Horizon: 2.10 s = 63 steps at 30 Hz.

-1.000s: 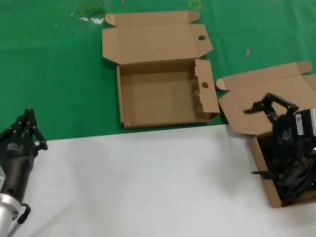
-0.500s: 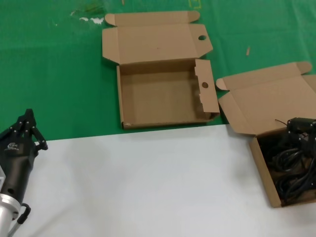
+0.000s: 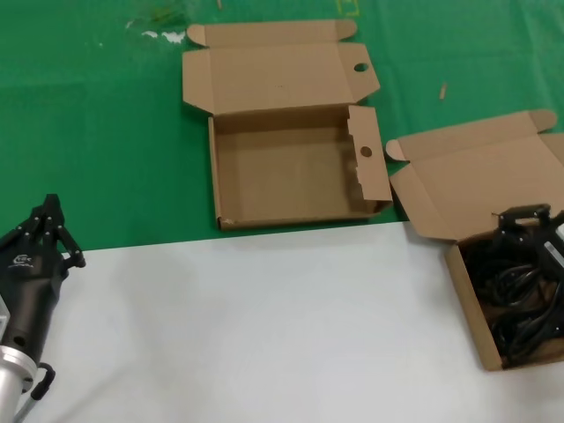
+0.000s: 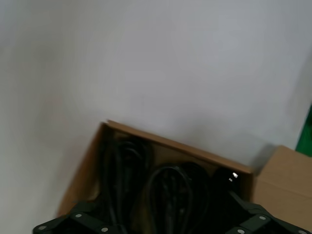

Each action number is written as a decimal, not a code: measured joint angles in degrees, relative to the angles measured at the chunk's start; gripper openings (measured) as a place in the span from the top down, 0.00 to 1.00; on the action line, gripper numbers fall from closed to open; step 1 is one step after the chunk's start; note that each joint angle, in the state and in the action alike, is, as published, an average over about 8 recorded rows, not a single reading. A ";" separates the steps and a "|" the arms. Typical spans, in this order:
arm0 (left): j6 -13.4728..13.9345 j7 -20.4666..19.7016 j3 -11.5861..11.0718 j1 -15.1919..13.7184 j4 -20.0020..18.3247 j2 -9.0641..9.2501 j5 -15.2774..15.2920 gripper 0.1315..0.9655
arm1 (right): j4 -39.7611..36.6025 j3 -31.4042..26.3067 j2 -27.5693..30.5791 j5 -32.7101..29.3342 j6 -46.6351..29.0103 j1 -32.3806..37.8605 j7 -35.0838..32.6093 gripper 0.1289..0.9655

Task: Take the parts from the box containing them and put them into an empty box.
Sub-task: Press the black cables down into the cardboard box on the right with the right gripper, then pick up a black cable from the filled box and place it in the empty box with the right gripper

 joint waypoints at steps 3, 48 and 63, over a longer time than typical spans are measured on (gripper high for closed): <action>0.00 -0.01 0.00 0.00 0.00 0.00 0.00 0.99 | -2.66 1.60 -1.70 -1.43 0.84 -0.51 -2.09 0.17; 0.00 0.01 0.00 0.00 0.00 0.00 0.00 0.99 | 8.95 3.00 0.47 3.31 -7.59 6.67 18.27 0.95; 0.00 0.01 0.00 0.00 0.00 0.00 0.00 0.99 | 6.23 3.71 -14.21 6.19 -3.11 13.18 31.68 0.95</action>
